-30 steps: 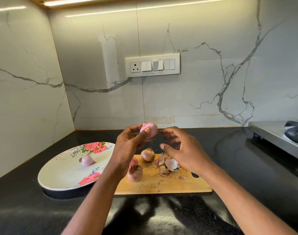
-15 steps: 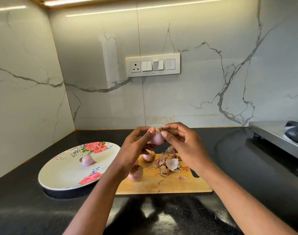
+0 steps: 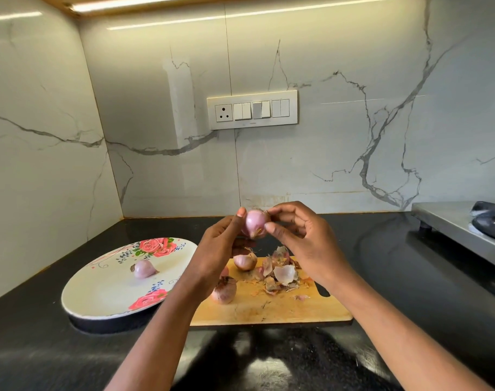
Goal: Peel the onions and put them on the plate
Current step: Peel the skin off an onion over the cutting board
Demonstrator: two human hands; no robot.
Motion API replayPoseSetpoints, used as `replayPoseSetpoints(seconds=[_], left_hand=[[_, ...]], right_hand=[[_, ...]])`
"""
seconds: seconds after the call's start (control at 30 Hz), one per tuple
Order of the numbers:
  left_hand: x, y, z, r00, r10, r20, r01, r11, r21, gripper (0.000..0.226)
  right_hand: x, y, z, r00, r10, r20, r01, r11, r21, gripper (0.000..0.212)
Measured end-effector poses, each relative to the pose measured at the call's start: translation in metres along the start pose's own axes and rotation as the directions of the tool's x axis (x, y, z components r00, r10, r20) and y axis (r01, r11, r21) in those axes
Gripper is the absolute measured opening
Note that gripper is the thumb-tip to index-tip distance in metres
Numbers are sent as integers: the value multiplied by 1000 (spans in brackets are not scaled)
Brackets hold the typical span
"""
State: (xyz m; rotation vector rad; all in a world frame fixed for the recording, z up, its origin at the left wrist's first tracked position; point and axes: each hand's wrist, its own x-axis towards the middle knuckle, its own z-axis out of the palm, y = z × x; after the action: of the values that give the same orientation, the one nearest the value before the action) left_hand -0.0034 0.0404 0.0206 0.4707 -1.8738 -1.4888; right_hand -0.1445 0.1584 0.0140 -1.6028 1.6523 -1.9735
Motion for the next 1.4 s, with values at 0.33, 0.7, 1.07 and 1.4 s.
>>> replayPoseSetpoints(seconds=[0.33, 0.7, 1.07, 1.4], left_hand=[[-1, 1, 1, 994, -20, 104, 29, 996, -83, 52], [-1, -1, 0, 997, 33, 67, -34, 999, 13, 52], [-4, 0, 2, 987, 47, 151, -35, 996, -80, 40], [-1, -3, 2, 995, 4, 100, 8, 992, -127, 50]], right_hand=[[2, 5, -1, 1000, 4, -3, -4, 1000, 12, 19], [-2, -3, -3, 998, -55, 1, 55, 991, -124, 27], [1, 4, -5, 994, -106, -21, 104, 992, -77, 28], [1, -1, -5, 999, -33, 25, 35, 997, -69, 19]])
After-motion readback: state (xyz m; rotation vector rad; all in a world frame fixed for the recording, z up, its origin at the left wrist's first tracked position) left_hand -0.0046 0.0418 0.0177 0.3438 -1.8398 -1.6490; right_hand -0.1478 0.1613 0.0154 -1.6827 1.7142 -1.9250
